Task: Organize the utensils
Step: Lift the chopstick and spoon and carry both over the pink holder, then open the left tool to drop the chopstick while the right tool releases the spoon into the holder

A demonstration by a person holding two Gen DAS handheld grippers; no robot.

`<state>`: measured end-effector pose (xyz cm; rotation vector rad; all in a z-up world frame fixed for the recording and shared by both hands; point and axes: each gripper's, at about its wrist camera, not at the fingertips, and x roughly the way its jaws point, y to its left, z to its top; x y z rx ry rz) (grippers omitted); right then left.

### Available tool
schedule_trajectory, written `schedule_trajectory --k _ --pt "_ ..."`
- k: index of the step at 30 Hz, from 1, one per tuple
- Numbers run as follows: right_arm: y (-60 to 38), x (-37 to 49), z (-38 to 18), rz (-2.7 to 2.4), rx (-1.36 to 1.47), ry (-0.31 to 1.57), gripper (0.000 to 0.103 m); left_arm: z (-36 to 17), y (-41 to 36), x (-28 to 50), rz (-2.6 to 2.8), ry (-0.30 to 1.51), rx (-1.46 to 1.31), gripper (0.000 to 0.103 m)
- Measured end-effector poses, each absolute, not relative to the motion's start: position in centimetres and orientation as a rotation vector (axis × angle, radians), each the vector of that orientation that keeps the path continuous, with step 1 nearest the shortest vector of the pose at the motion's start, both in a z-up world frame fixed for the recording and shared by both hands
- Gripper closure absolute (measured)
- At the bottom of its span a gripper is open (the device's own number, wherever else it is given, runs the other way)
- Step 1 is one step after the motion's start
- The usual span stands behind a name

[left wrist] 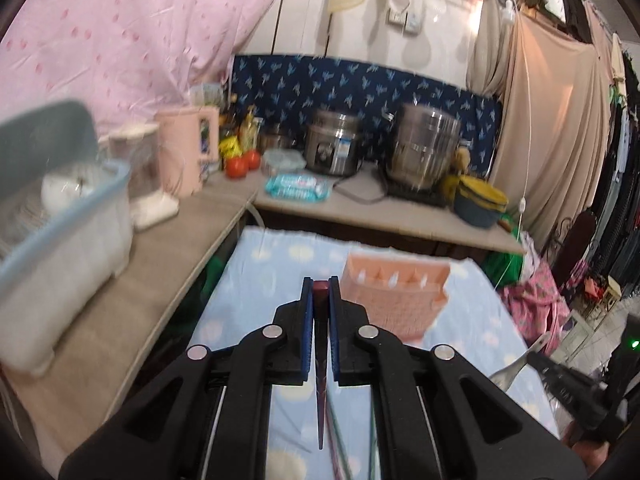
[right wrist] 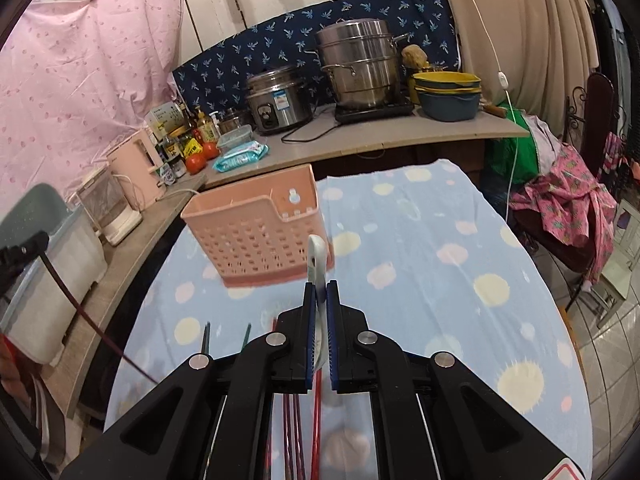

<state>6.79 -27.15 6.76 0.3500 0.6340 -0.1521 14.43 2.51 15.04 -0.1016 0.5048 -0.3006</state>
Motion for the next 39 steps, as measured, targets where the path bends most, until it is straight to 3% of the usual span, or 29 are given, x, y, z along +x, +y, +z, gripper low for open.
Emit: schedule_trajectory --k 13,23,35,36,38,39 --pt "-30.0 18.7 10.6 -0.144 0.386 0.548 0.098 23.4 -2.5 22.1 -0.378 0.301 -0.167 0.096" --pt "-30.4 25.0 7.2 -0.141 0.393 0.623 0.098 18.9 -4.6 28.3 -0.352 0.402 -0.160 0.096" --pt "-29.4 26.2 4.1 -0.156 0.346 0.667 0.095 14.9 -4.4 30.3 -0.332 0.488 -0.167 0.096" --pt "-29.3 26.1 4.2 -0.164 0.337 0.662 0.092 14.8 -4.3 30.3 -0.321 0.486 -0.168 0.093" --pt "-29.3 25.8 4.4 -0.168 0.339 0.653 0.088 14.6 -3.8 30.2 -0.293 0.487 -0.176 0.069" --pt "-29.3 25.6 4.5 -0.169 0.343 0.649 0.086 14.6 -3.6 30.1 -0.283 0.485 -0.179 0.066"
